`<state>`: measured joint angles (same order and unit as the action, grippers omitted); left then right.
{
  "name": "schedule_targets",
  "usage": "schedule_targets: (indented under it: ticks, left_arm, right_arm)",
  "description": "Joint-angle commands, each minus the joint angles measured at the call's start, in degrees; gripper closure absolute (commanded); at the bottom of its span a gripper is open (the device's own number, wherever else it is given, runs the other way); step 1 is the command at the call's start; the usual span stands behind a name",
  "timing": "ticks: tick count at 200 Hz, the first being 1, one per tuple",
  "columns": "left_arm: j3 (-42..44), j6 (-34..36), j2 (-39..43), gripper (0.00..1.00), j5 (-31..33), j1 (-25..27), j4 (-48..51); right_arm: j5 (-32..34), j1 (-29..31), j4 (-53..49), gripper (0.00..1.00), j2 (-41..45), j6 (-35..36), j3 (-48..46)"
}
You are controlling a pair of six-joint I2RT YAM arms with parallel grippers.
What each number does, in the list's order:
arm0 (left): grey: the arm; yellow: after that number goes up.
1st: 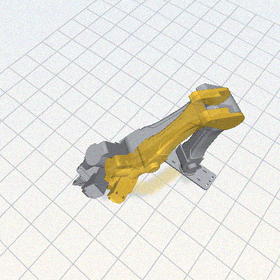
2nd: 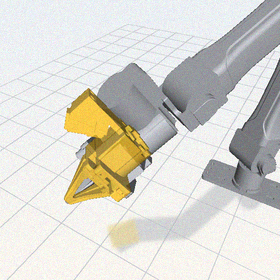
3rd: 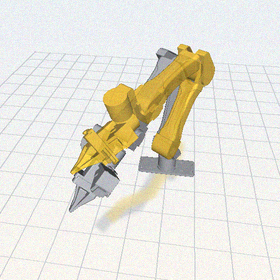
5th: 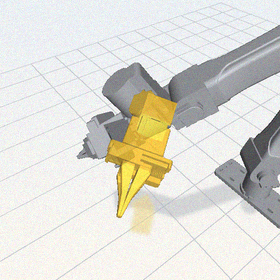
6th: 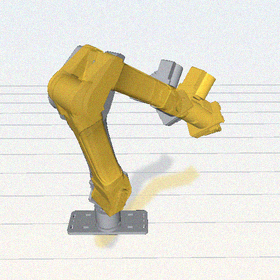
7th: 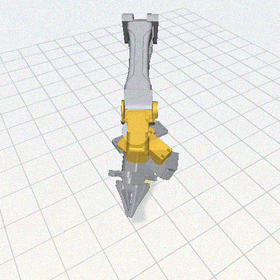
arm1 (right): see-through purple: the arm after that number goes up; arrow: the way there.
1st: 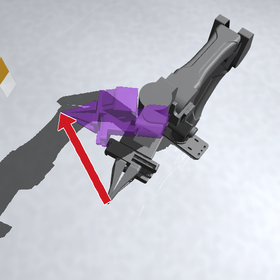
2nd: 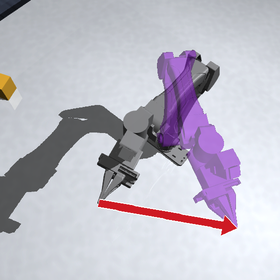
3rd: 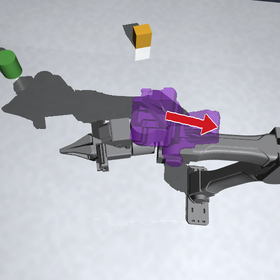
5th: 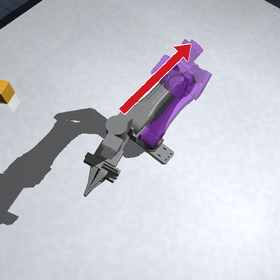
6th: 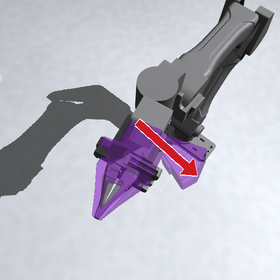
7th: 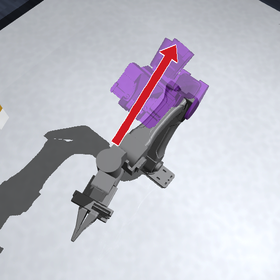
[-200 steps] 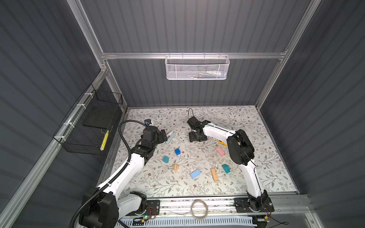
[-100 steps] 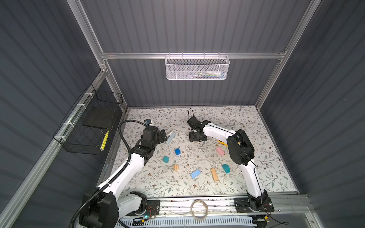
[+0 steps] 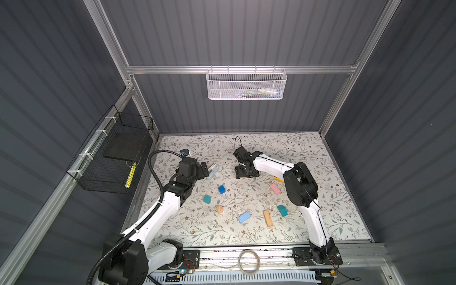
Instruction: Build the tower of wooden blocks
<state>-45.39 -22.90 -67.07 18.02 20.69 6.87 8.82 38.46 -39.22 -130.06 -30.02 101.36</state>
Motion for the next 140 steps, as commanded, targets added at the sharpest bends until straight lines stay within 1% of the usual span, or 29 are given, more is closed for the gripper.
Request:
schedule_targets:
  ticks: [1,37,102,140]
  left_arm:
    - [-2.1,1.0,1.0,0.02,0.7,0.0,1.1]
    - [-2.1,1.1,0.9,0.02,0.7,0.1,1.3]
    - [-2.1,1.3,1.3,0.02,0.6,0.1,1.3]
    - [-1.7,2.3,1.5,0.02,-0.6,0.1,1.0]
  right_arm:
    - [-1.3,0.3,-2.9,0.1,-0.4,-0.7,-1.3]
    - [-0.7,0.3,-2.9,0.01,0.0,-0.1,-1.2]
    - [-0.4,0.1,-3.4,0.01,2.6,2.0,0.3]
    - [-0.9,-0.6,-2.9,0.01,7.4,3.2,0.4]
